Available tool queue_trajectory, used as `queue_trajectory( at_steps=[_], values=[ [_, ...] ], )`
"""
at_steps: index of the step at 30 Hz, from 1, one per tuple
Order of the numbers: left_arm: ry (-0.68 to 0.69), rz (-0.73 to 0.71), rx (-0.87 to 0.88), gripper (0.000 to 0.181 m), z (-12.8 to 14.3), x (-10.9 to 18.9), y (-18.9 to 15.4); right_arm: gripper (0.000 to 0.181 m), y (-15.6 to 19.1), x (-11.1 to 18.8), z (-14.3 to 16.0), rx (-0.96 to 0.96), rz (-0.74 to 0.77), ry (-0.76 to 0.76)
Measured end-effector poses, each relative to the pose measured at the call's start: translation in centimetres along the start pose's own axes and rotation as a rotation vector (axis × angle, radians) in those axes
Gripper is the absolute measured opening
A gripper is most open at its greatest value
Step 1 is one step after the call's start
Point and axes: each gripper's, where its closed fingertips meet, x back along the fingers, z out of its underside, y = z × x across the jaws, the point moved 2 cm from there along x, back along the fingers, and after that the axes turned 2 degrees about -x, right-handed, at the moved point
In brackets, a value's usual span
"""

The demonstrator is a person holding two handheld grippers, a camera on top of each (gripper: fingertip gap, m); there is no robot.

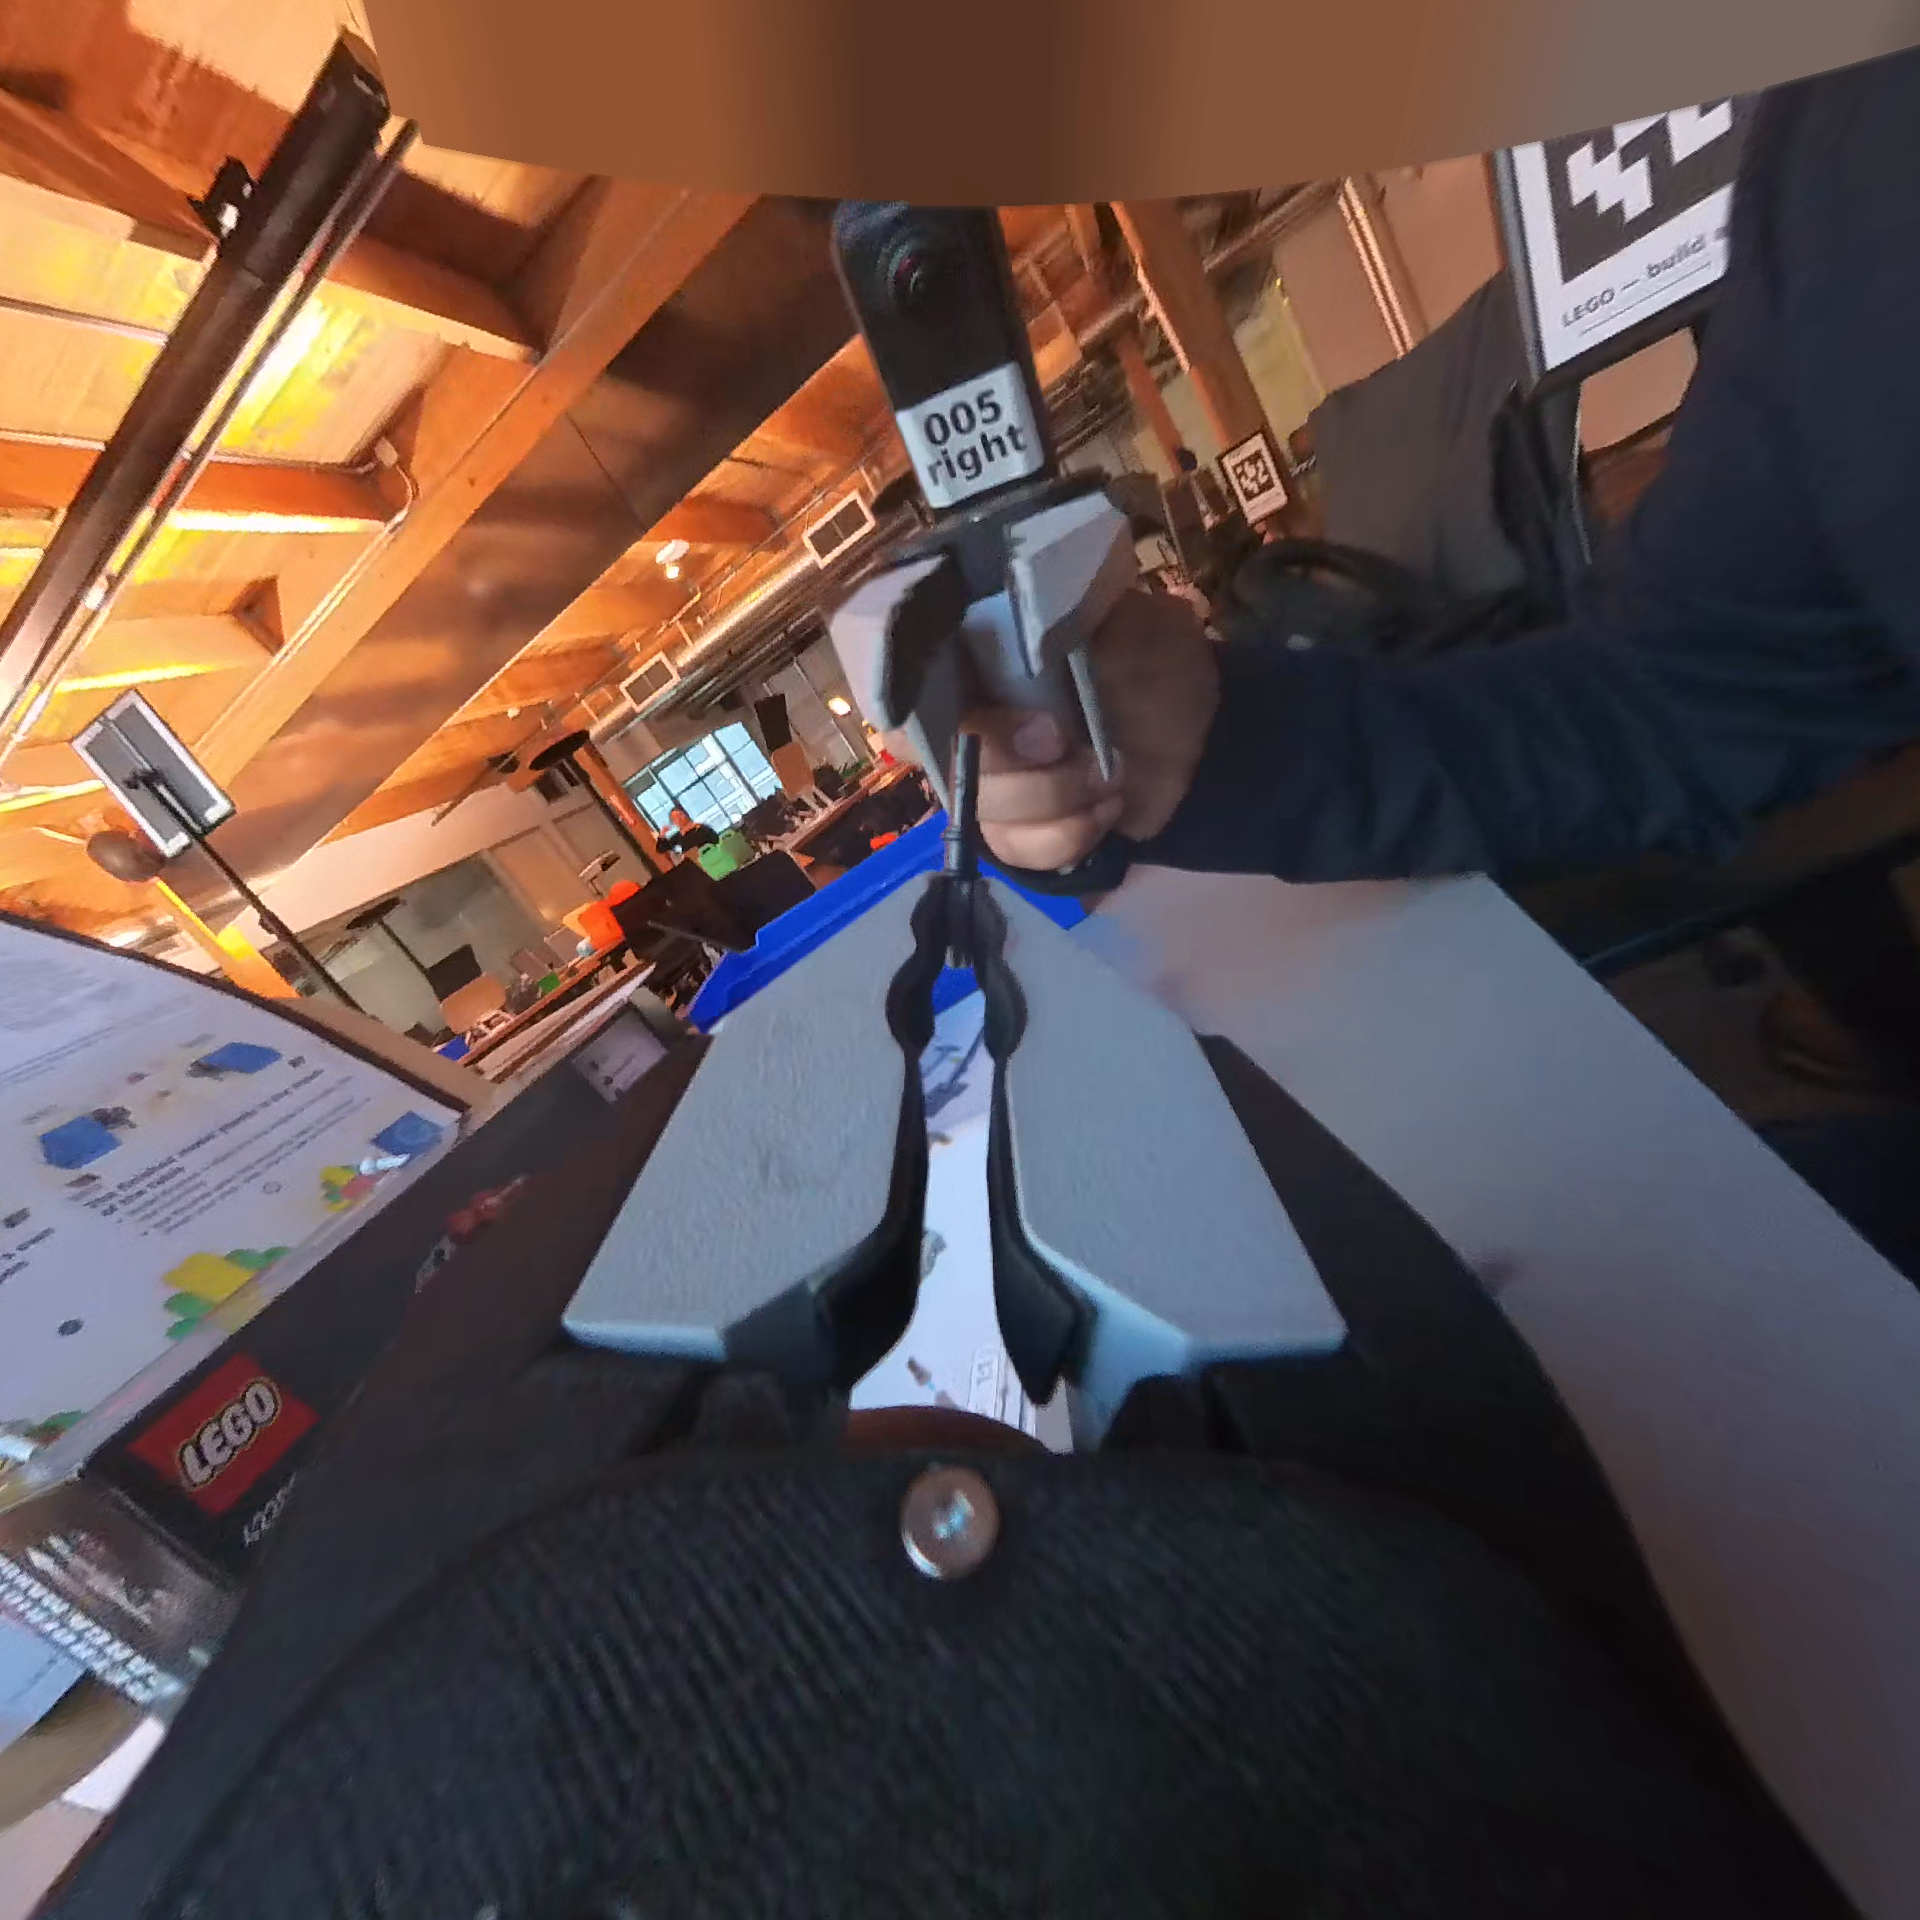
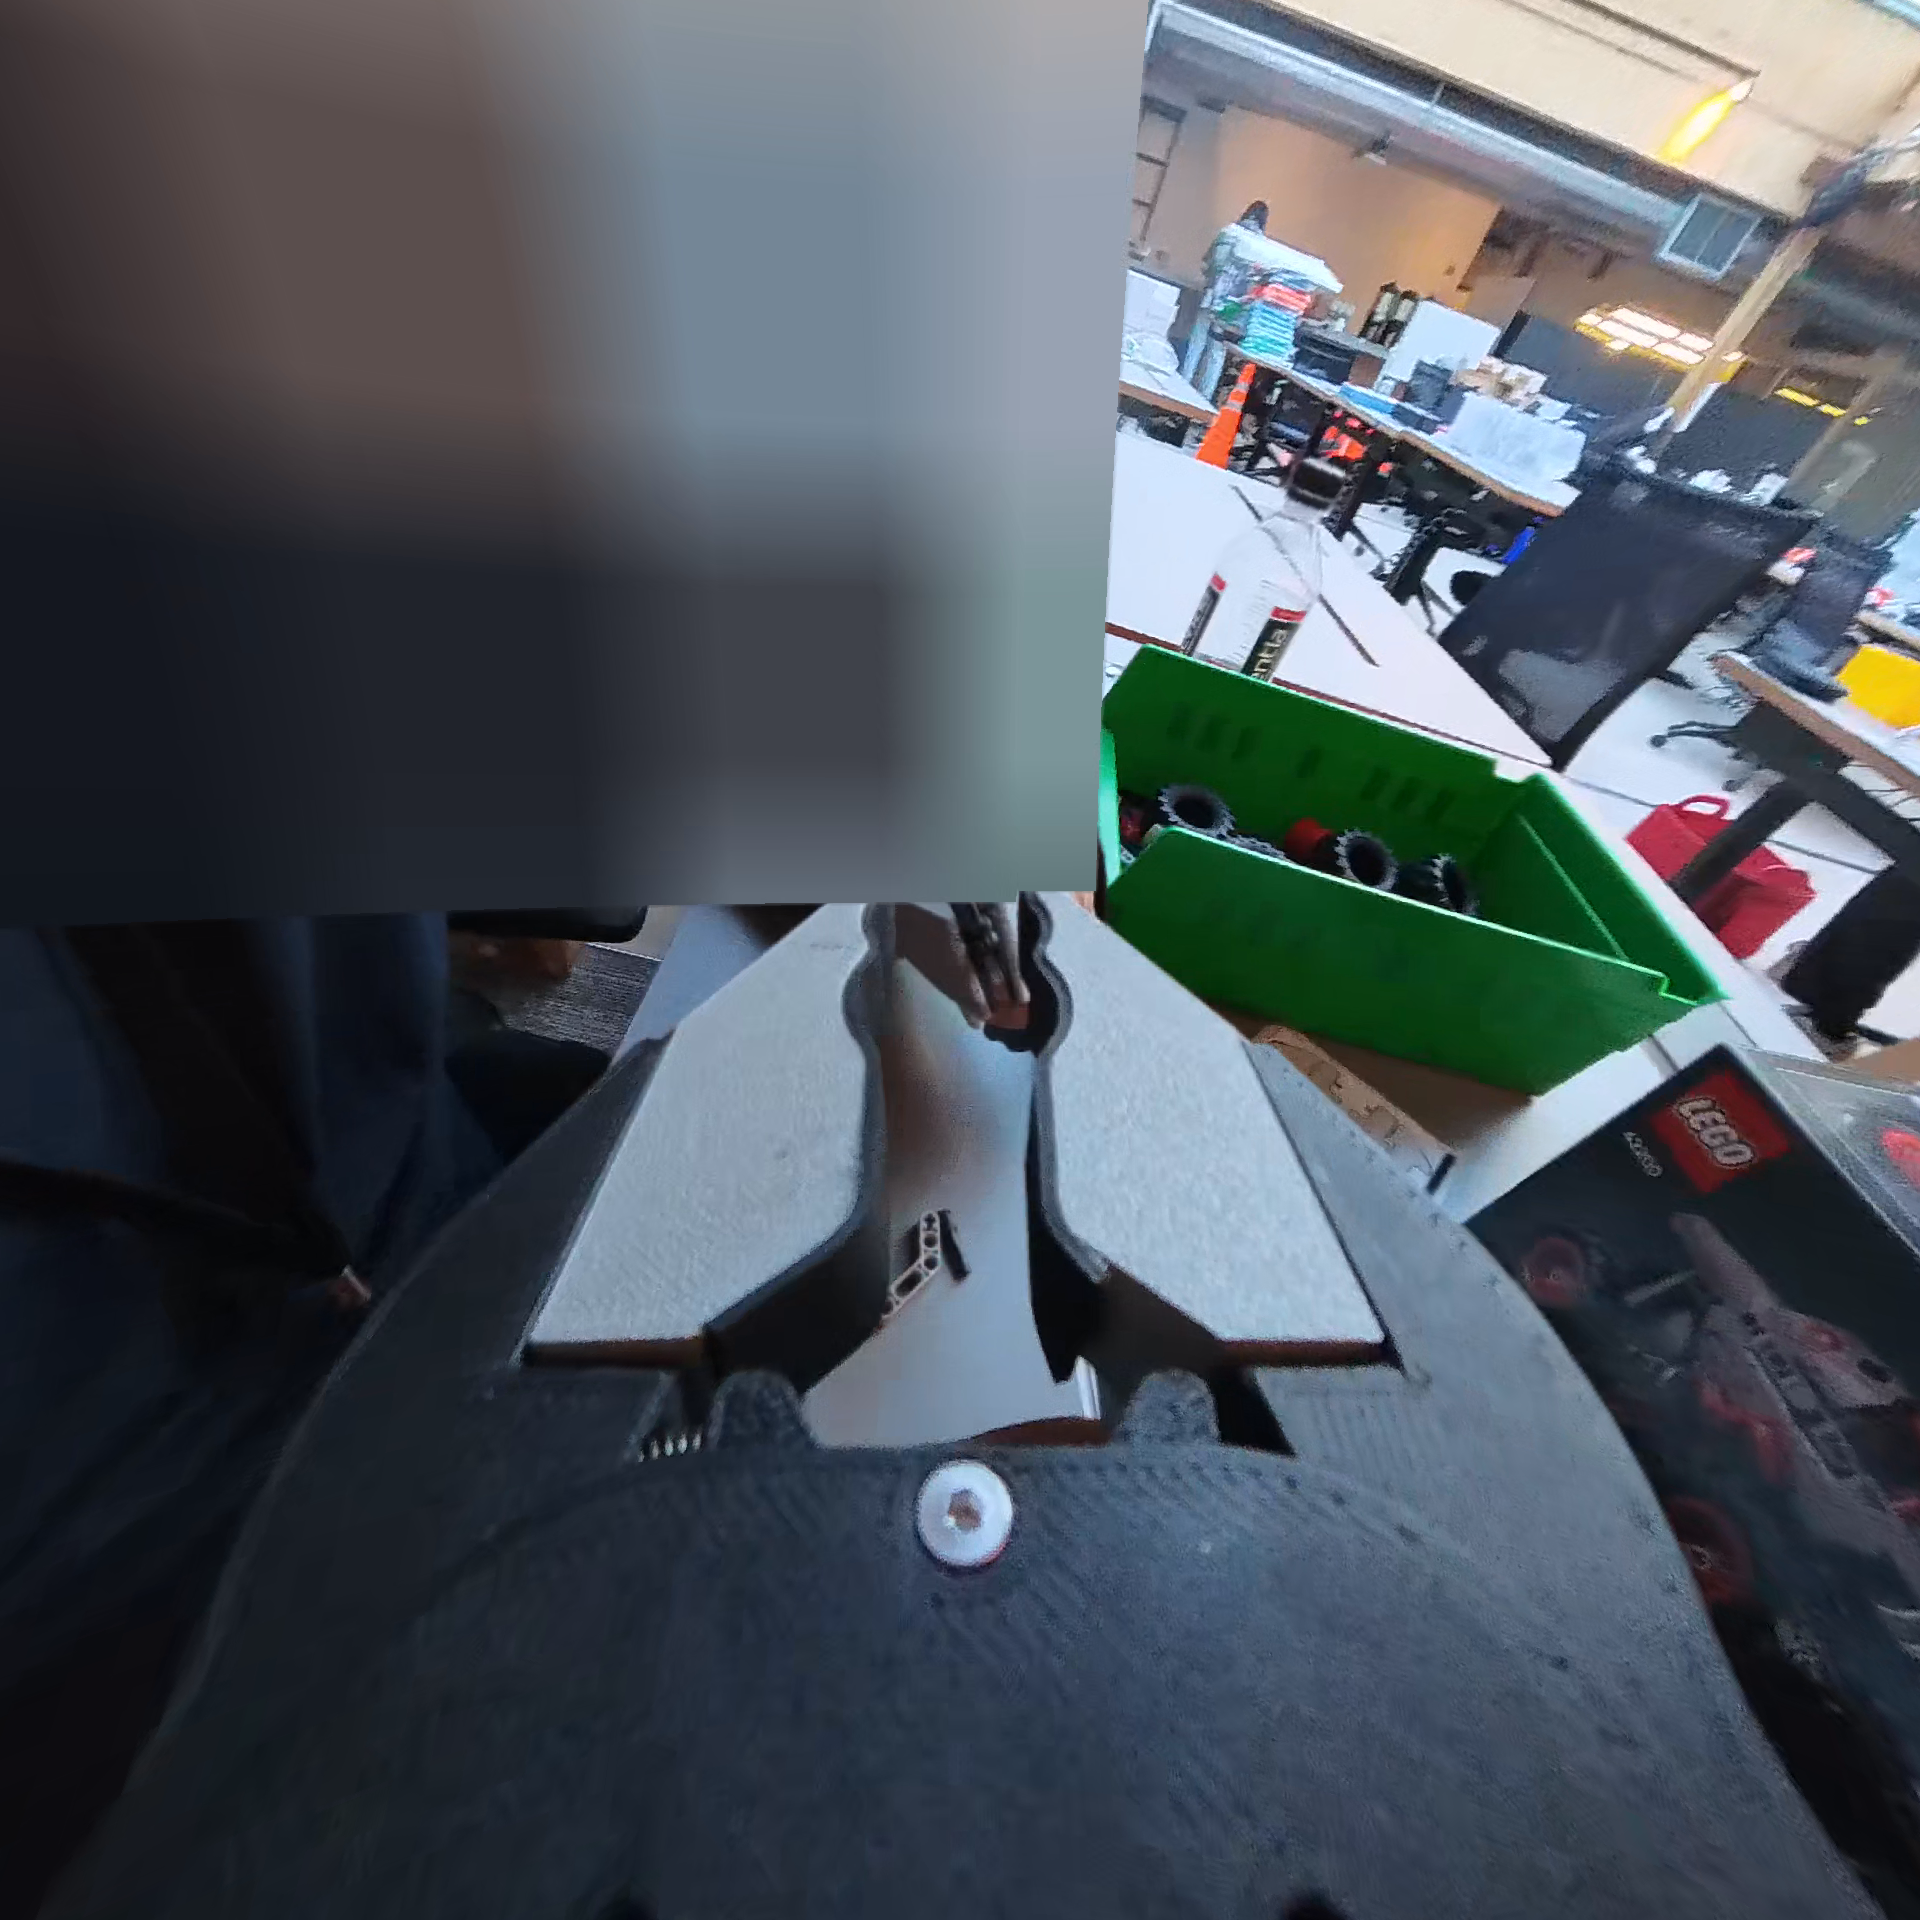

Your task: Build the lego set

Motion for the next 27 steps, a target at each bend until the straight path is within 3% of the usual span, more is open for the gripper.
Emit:
queue_trajectory(
  at_steps=[1,12,27],
  values=[
    [-0.011,0.001,-0.012,0.002,-0.3,0.0,-0.1,0.021,0.3,-0.2,-0.1,0.008,-0.003,-0.005],
    [-0.036,0.057,-0.035,0.002,-1.1,-0.4,-1.6,0.012,2.0,-2.0,1.1,0.064,-0.024,0.054],
    [-0.014,0.059,-0.061,0.002,-0.9,-0.5,-1.8,0.01,2.1,-2.2,1.3,0.088,-0.011,0.063]
  ],
)
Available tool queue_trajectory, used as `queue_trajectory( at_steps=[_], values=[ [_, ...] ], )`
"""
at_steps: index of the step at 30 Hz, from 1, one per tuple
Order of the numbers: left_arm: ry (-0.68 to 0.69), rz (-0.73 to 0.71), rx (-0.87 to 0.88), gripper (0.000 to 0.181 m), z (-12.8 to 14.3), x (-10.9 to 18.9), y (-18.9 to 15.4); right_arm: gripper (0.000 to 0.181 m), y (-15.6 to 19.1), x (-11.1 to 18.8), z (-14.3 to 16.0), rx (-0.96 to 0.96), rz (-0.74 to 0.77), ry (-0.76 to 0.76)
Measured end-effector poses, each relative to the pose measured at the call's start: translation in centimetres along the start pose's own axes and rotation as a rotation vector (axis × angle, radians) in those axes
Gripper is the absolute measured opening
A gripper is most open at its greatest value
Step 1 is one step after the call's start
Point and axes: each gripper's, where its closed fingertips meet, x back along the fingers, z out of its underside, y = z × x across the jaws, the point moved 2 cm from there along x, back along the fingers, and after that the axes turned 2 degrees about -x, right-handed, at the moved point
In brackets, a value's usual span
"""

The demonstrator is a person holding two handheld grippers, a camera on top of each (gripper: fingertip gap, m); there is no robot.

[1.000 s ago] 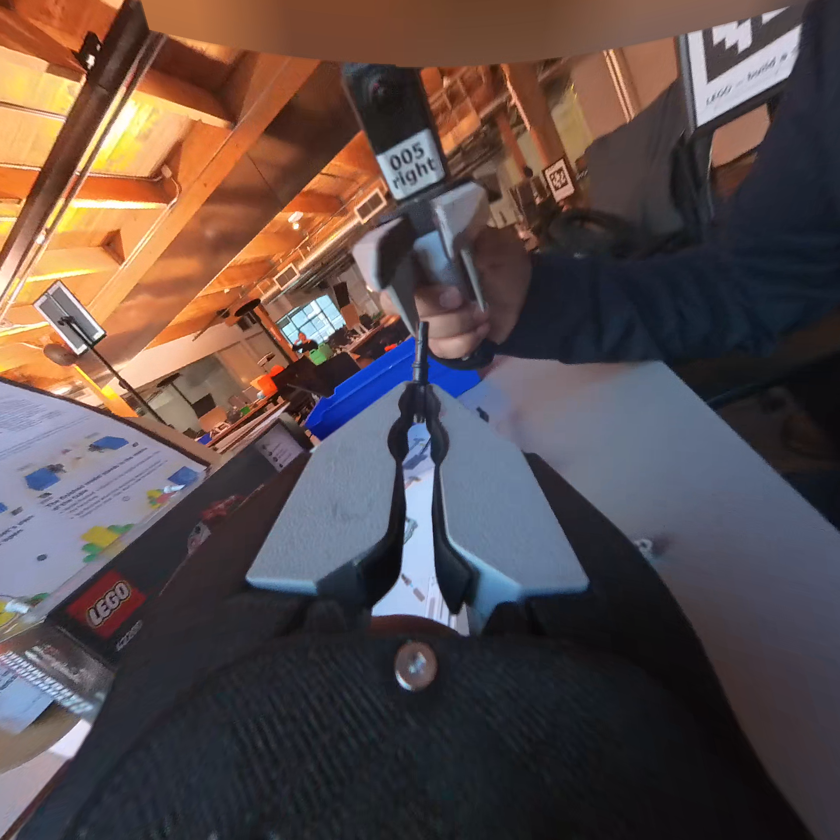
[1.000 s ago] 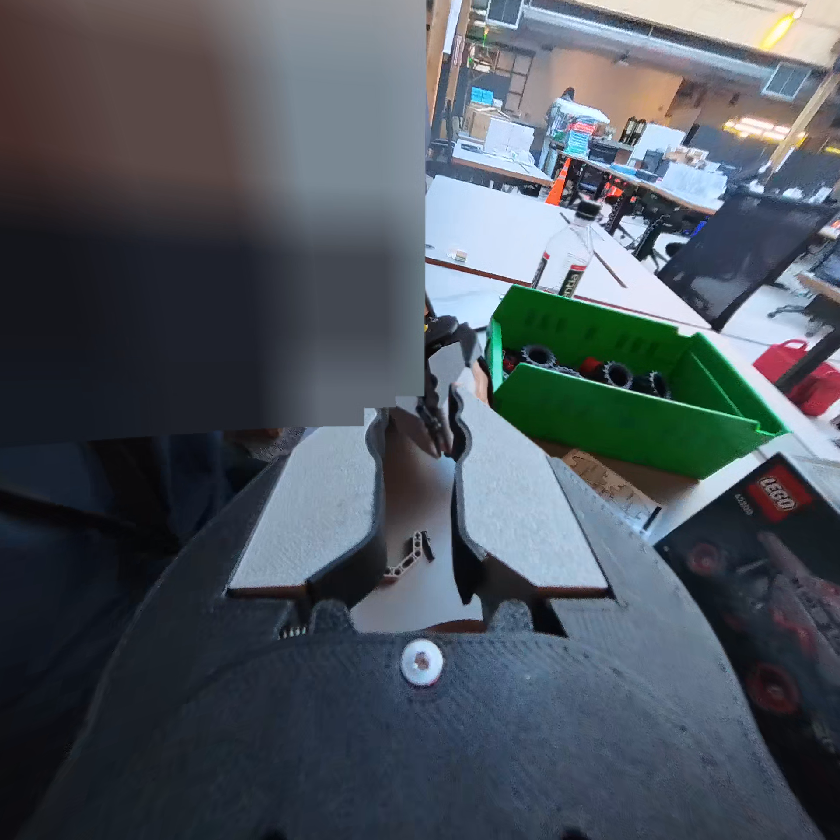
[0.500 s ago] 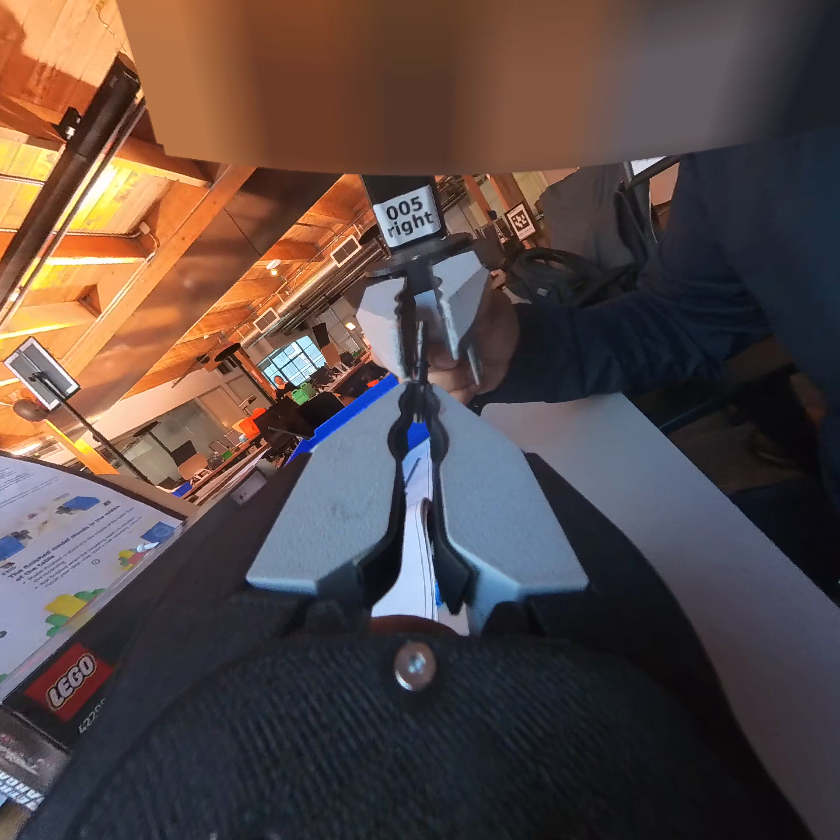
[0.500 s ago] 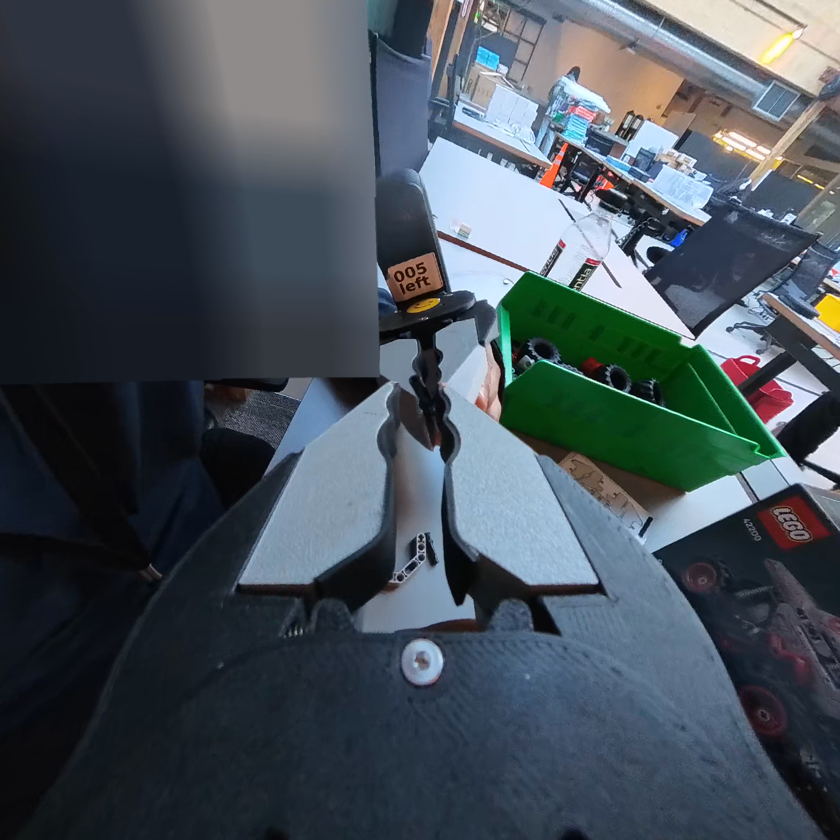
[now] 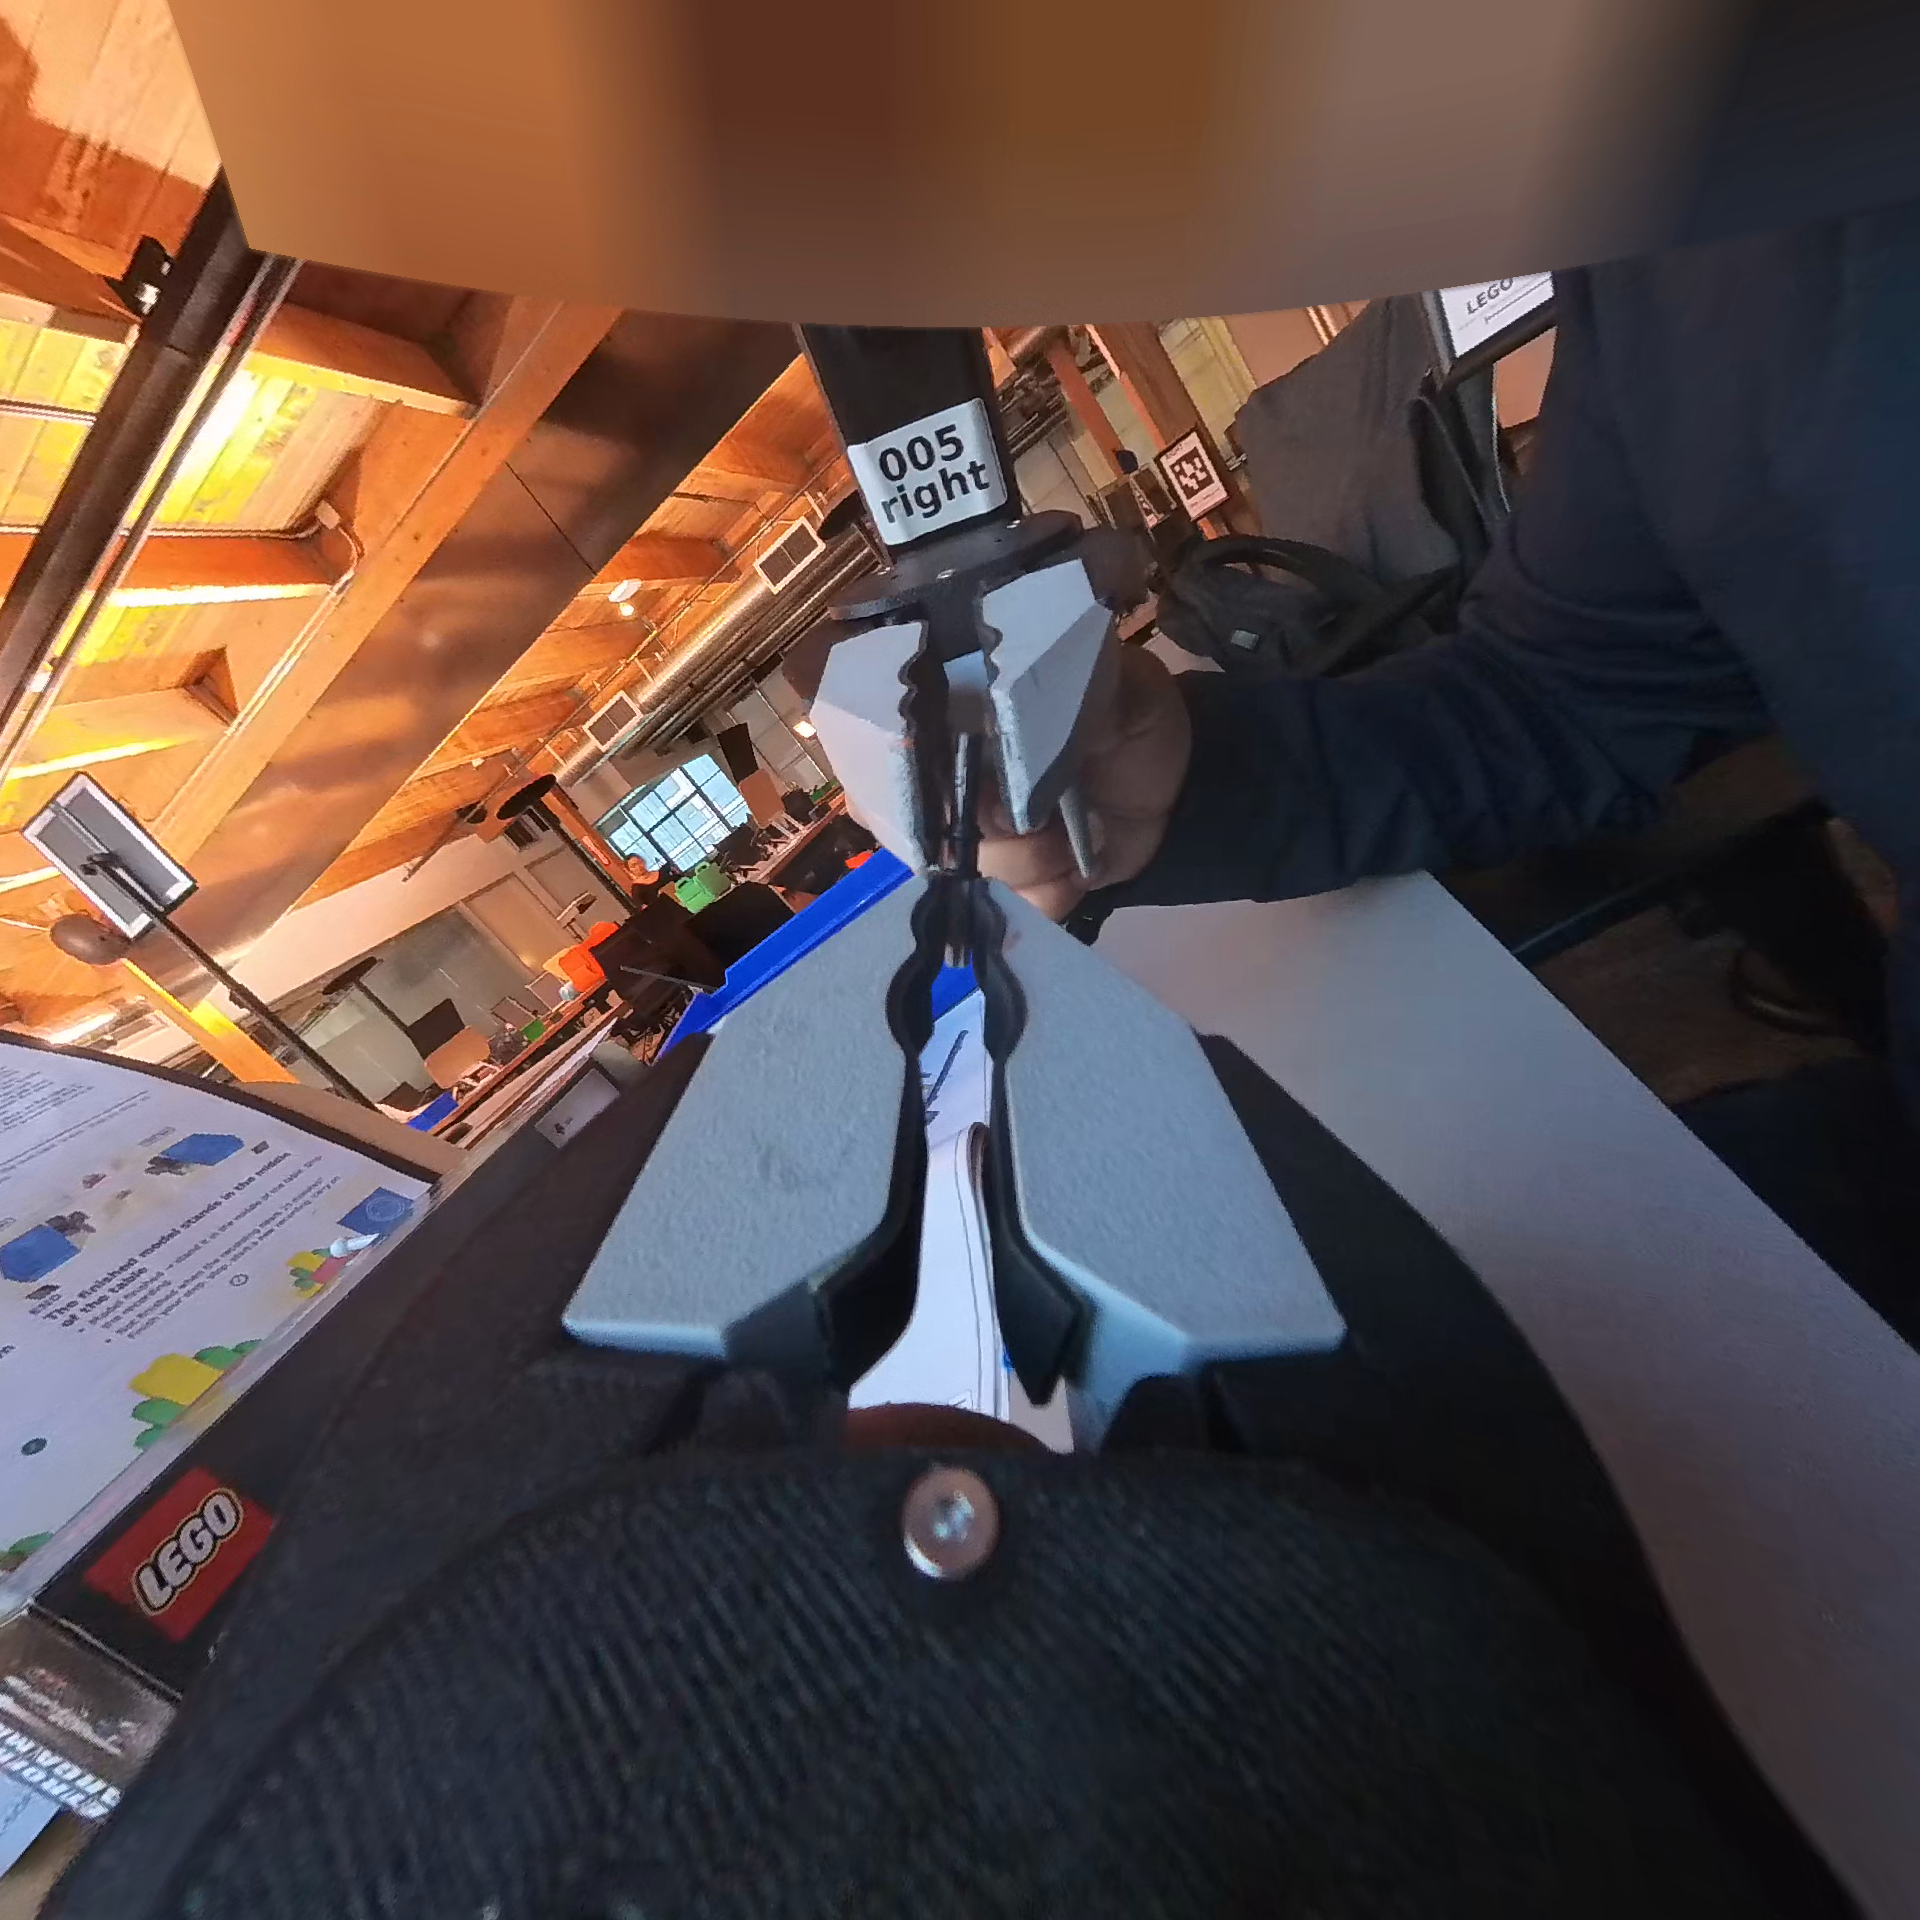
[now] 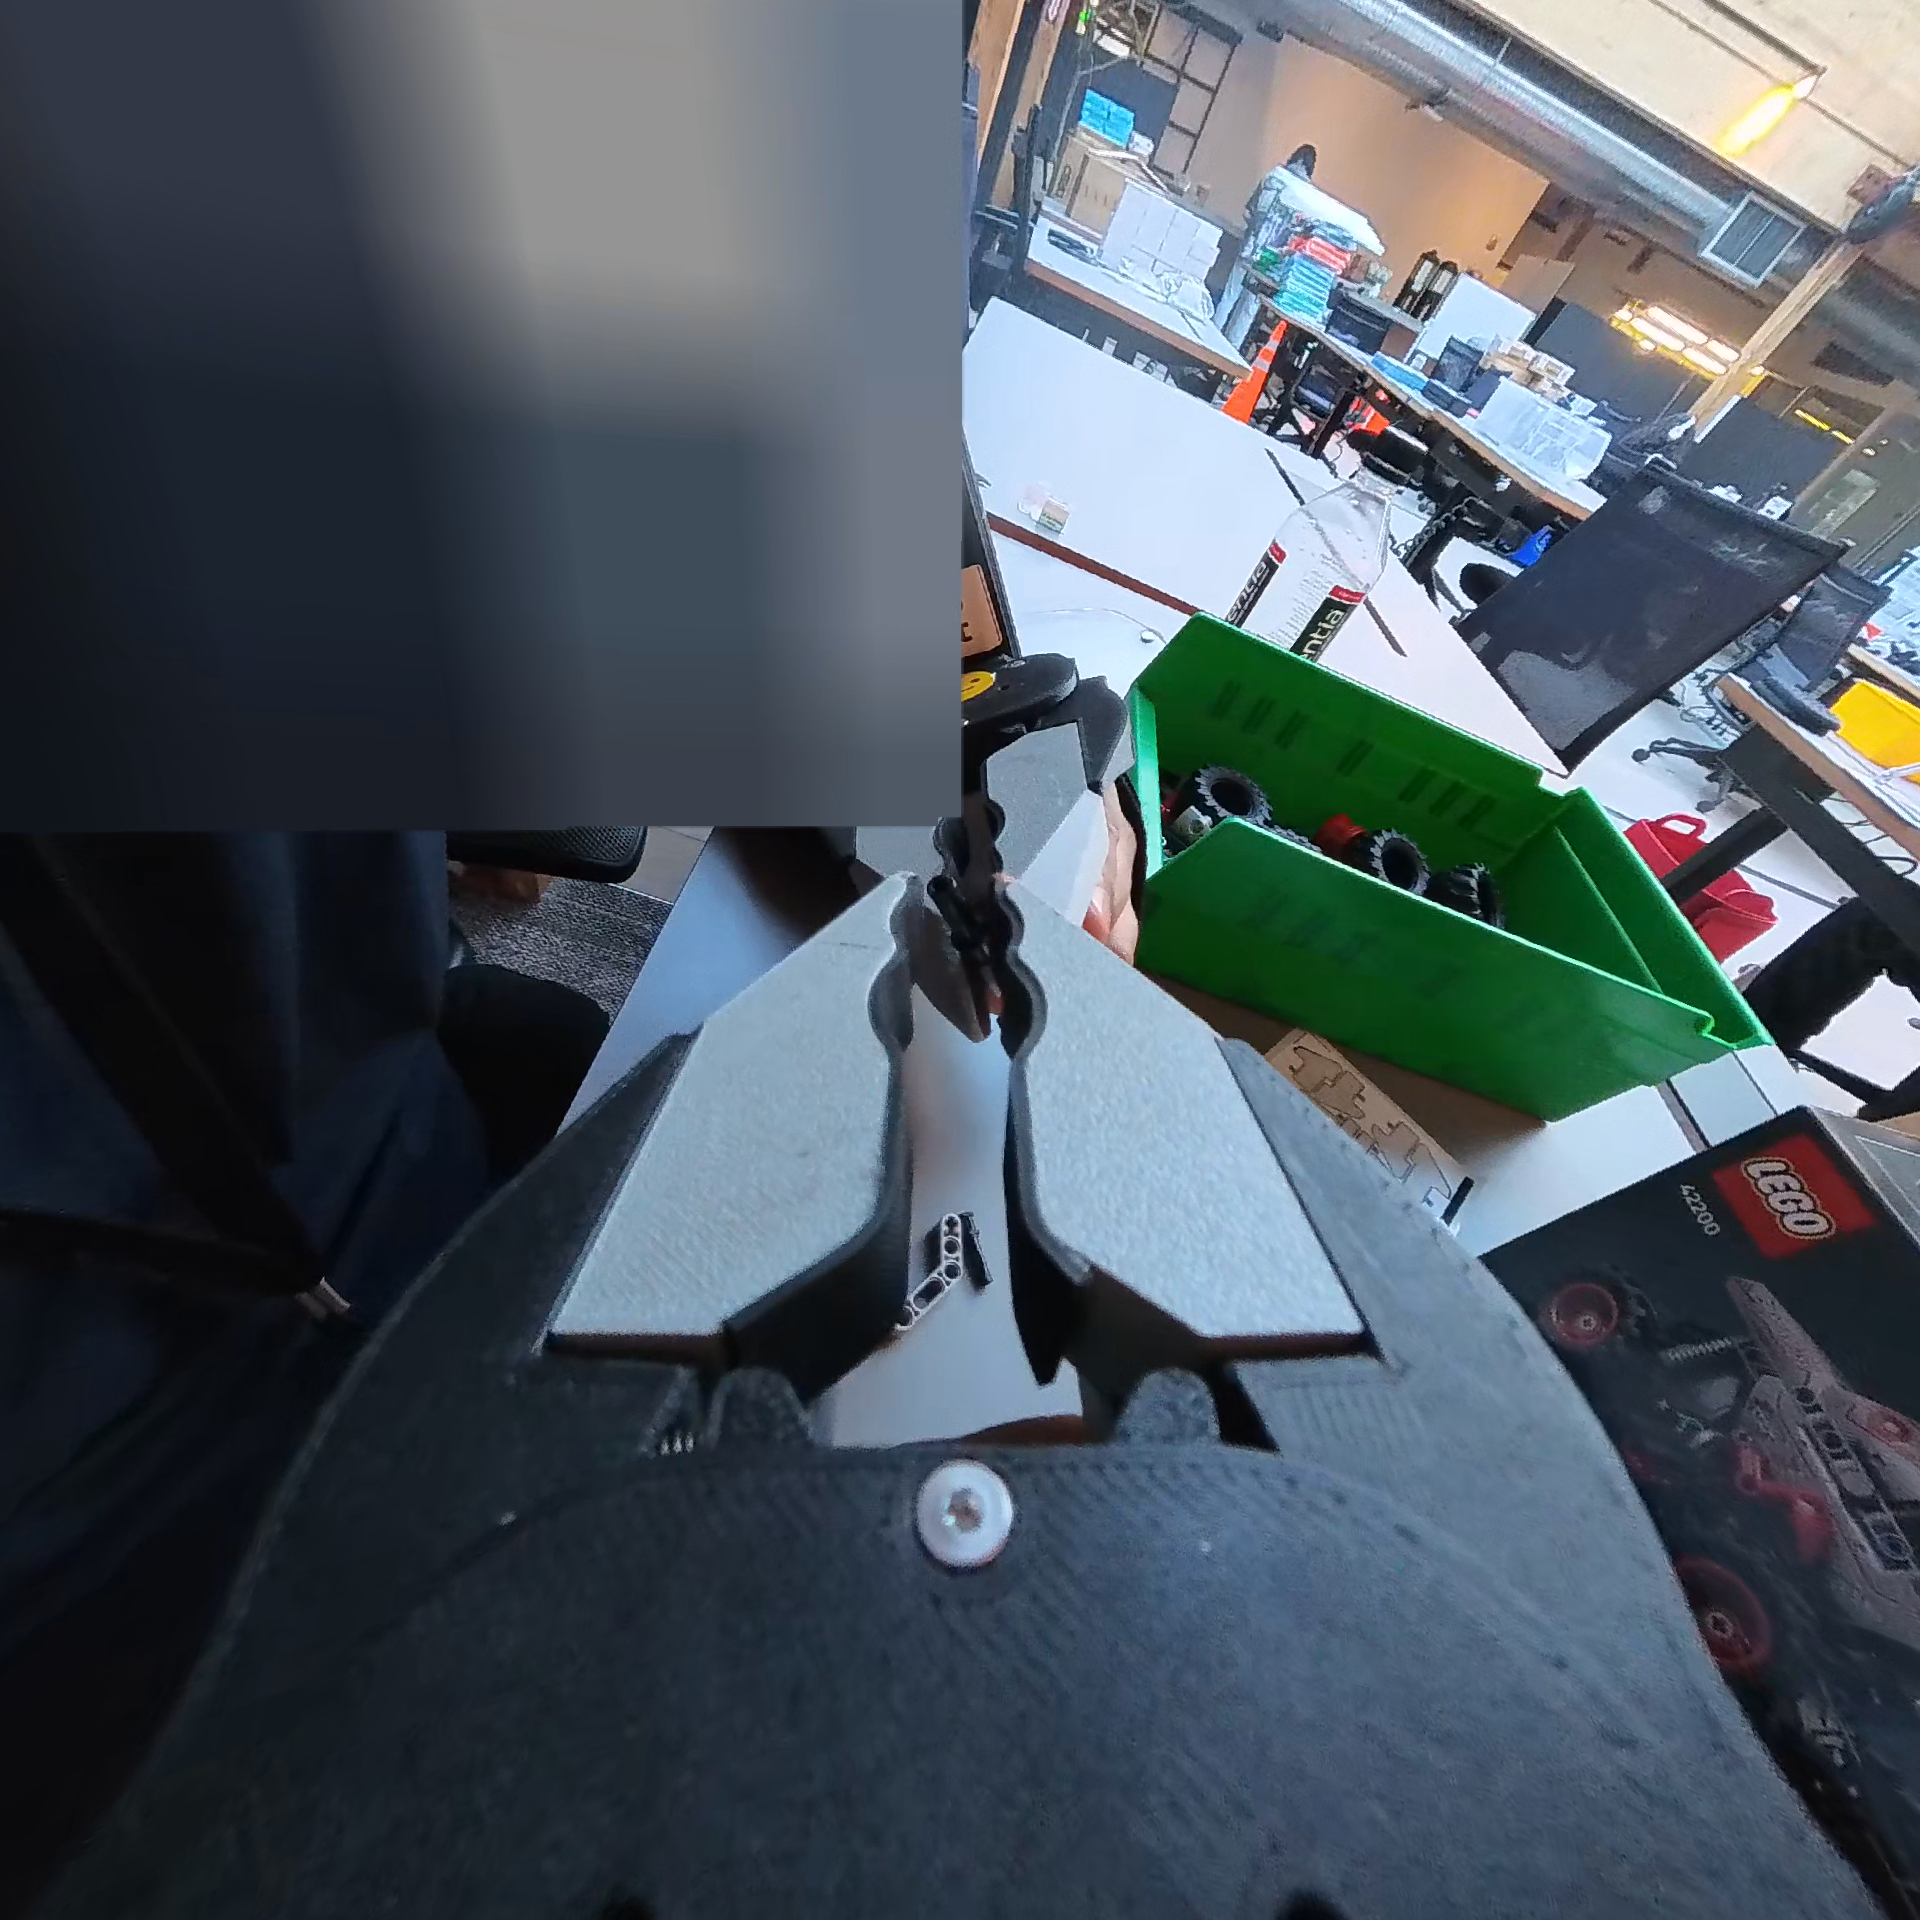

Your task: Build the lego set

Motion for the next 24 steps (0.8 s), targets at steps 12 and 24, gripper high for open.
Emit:
queue_trajectory(
  at_steps=[12,24],
  values=[
    [0.122,-0.067,-0.073,0.003,1.7,-0.3,0.7,0.002,-1.7,0.7,1.5,0.067,0.108,0.086],
    [0.422,-0.149,-0.142,0.003,5.7,0.2,2.2,0.005,-4.4,2.4,5.1,-0.01,0.191,0.212]
  ],
)
